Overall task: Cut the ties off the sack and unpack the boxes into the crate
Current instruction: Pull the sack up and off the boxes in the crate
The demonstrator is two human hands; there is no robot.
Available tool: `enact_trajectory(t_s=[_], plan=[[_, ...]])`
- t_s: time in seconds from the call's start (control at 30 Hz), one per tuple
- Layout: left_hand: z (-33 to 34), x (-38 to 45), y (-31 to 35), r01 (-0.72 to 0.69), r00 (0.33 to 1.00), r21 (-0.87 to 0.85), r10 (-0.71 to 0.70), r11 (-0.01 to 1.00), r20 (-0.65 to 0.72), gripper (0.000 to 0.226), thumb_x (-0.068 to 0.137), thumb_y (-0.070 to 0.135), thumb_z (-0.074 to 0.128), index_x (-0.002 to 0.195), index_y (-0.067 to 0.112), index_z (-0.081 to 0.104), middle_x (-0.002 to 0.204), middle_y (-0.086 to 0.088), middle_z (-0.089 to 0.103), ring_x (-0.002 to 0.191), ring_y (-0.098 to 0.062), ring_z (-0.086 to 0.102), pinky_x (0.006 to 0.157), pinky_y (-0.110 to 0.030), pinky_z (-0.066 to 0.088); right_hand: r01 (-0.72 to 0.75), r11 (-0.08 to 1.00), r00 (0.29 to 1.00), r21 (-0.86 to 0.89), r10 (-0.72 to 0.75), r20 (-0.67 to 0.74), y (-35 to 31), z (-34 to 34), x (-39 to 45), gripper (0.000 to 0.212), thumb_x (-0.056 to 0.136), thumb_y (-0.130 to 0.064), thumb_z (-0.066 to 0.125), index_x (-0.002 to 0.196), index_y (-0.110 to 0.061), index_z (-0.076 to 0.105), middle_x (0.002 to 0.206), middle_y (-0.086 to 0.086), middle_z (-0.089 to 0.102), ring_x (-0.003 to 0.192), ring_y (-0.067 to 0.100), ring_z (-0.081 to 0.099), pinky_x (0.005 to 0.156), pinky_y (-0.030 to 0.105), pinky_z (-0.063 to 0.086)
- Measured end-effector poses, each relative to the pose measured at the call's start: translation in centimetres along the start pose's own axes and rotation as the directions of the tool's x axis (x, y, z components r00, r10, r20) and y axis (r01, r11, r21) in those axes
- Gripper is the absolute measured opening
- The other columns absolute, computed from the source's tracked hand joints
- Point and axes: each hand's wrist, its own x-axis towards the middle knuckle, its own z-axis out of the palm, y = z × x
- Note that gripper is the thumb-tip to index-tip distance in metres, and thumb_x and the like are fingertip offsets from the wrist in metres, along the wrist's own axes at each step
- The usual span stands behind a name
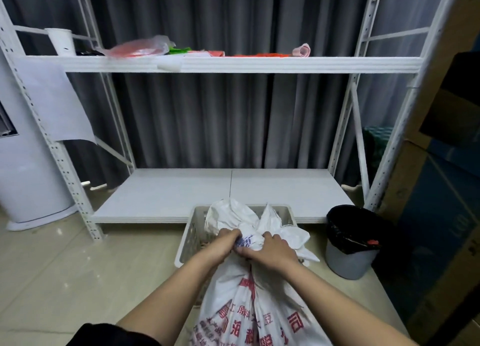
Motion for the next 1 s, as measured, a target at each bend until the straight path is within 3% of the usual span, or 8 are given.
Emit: enact_trajectory(t_s=[0.17, 0.37, 0.5, 0.63, 0.73, 0.8, 0.9, 1.0], plan=[[0.6, -0.4, 2.3, -0.144, 0.983, -0.173, 0.161, 0.974, 0.089, 0.029, 0.088, 0.022, 0.051, 0.117, 0.023, 0.054, 0.103, -0.002, 0.057, 0.087, -0.009, 0.053, 0.068, -0.015, 0.043, 0.138, 0.669, 0.988, 0.73, -0.14, -0.058, 3.4, -2.0, -0.1, 0.023, 0.081, -0.032, 0.072, 0.1, -0.02, 0.069, 0.098, -0.002, 0.074, 0.086, 0.007, 0.069, 0.081, 0.022, 0.054], [0.9, 0.1, 1.3, -0.241, 0.966, 0.09, 0.248, 0.966, -0.071, 0.022, 0.089, 0.017, 0.059, 0.109, 0.013, 0.049, 0.102, -0.004, 0.053, 0.088, -0.014, 0.052, 0.071, -0.02, 0.042, 0.094, 0.386, 0.989, 0.918, 0.071, -0.132, 4.7, -2.2, -0.4, 0.03, 0.094, -0.024, 0.055, 0.119, -0.009, 0.047, 0.089, 0.0, 0.062, 0.076, 0.008, 0.059, 0.059, 0.02, 0.043], [2.2, -1.3, 0.2, -0.16, 0.936, 0.363, 0.024, 0.918, 0.352, 0.04, 0.092, 0.044, 0.054, 0.123, 0.018, 0.053, 0.117, 0.001, 0.059, 0.103, -0.012, 0.056, 0.087, -0.018, 0.041, 0.066, 0.265, 0.979, 0.962, 0.171, -0.114, 4.5, -1.8, -0.3, 0.038, 0.095, -0.027, 0.052, 0.123, -0.002, 0.048, 0.094, 0.005, 0.063, 0.084, 0.016, 0.059, 0.07, 0.027, 0.046], [4.3, -1.7, 0.8, -0.008, 0.913, -0.034, 0.021, 0.999, 0.408, 0.046, 0.091, 0.059, 0.04, 0.127, 0.031, 0.047, 0.128, 0.012, 0.053, 0.106, -0.002, 0.055, 0.082, -0.002, 0.042, 0.025, 0.293, 0.986, 0.956, 0.153, -0.072, 4.5, -1.6, 0.0, 0.042, 0.096, -0.035, 0.05, 0.123, -0.003, 0.055, 0.115, 0.016, 0.066, 0.097, 0.025, 0.066, 0.077, 0.029, 0.053], [5.8, -0.9, 0.0, 0.035, 0.969, -0.04, -0.024, 0.999, 0.244, 0.102, 0.069, 0.083, 0.046, 0.151, 0.027, 0.024, 0.158, -0.005, 0.021, 0.14, -0.026, 0.031, 0.112, -0.032, 0.028, 0.002, 0.337, 1.0, 0.942, 0.017, -0.008, 5.2, -2.6, -0.1, 0.043, 0.097, -0.046, 0.041, 0.117, -0.015, 0.063, 0.114, 0.009, 0.069, 0.099, 0.018, 0.069, 0.086, 0.031, 0.055], [5.9, -0.5, 0.3, -0.019, 1.0, 0.132, 0.017, 0.991, 0.013, 0.115, 0.061, 0.091, 0.039, 0.153, 0.028, 0.011, 0.161, -0.007, -0.001, 0.148, -0.033, 0.001, 0.119, -0.052, 0.01, -0.005, 0.331, 0.997, 0.944, -0.069, 0.03, 5.6, -3.4, -0.3, 0.041, 0.1, -0.043, 0.034, 0.109, -0.019, 0.065, 0.096, -0.002, 0.075, 0.085, 0.008, 0.071, 0.072, 0.019, 0.056], [4.4, 0.1, 2.4, -0.162, 0.987, -0.084, 0.16, 0.983, -0.026, 0.121, 0.048, 0.089, 0.059, 0.147, 0.032, 0.021, 0.154, -0.006, 0.027, 0.142, -0.031, 0.026, 0.116, -0.049, 0.025, 0.009, 0.335, 0.984, 0.942, -0.17, 0.051, 5.4, -4.2, -0.4, 0.041, 0.102, -0.04, 0.027, 0.1, -0.024, 0.064, 0.081, -0.012, 0.075, 0.076, -0.001, 0.07, 0.061, 0.009, 0.051], [3.0, 0.8, 4.3, -0.317, 0.948, -0.198, 0.307, 0.927, -0.081, 0.086, 0.072, 0.047, 0.076, 0.142, 0.029, 0.029, 0.136, 0.005, 0.049, 0.129, -0.02, 0.047, 0.112, -0.042, 0.036, 0.032, 0.481, 0.986, 0.876, -0.159, 0.051, 4.3, -4.5, -0.5, 0.035, 0.102, -0.041, 0.03, 0.106, -0.026, 0.061, 0.076, -0.016, 0.073, 0.069, 0.0, 0.069, 0.058, 0.012, 0.051]])
